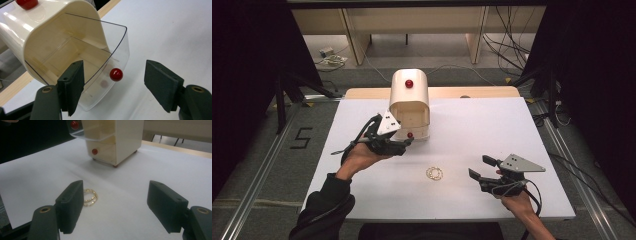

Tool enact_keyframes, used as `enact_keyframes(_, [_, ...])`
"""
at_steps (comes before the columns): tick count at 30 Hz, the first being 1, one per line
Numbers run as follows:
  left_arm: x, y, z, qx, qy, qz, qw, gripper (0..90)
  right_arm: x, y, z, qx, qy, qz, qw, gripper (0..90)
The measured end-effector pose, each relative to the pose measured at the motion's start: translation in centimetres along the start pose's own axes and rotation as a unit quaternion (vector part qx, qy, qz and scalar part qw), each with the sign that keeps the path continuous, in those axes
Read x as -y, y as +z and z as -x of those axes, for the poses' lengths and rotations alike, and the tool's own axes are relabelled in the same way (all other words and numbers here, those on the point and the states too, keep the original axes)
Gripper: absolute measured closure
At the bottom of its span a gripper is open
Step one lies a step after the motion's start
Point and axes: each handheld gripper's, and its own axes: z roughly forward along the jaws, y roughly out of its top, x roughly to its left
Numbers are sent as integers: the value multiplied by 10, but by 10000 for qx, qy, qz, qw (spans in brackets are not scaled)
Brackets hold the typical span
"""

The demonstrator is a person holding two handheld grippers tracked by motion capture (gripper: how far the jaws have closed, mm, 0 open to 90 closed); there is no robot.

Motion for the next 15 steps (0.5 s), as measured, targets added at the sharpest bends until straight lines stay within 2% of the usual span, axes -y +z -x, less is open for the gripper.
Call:
enact_keyframes(4, [0,0,3,-13,-293,107,9995,301,0,0,0,-8,29,-5,10000,303])
enact_keyframes(9, [1,0,4,83,-377,108,9992,277,0,0,0,-1,4,-6,10000,303])
enact_keyframes(15, [3,3,5,144,-576,171,9981,249,0,0,0,-10,8,-4,10000,303])
